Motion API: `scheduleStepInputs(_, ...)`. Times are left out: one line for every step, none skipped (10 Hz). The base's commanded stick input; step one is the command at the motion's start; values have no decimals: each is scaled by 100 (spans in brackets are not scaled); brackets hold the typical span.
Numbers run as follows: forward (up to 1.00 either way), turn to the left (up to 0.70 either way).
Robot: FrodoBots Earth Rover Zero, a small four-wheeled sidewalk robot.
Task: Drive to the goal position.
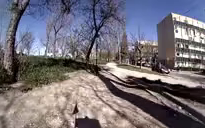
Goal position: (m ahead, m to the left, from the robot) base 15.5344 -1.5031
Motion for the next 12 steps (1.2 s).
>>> scheduleStepInputs(0,0)
scheduleStepInputs(0,0)
scheduleStepInputs(5,0)
scheduleStepInputs(51,0)
scheduleStepInputs(70,0)
scheduleStepInputs(70,0)
scheduleStepInputs(70,0)
scheduleStepInputs(70,0)
scheduleStepInputs(70,0)
scheduleStepInputs(69,0)
scheduleStepInputs(69,0)
scheduleStepInputs(69,0)
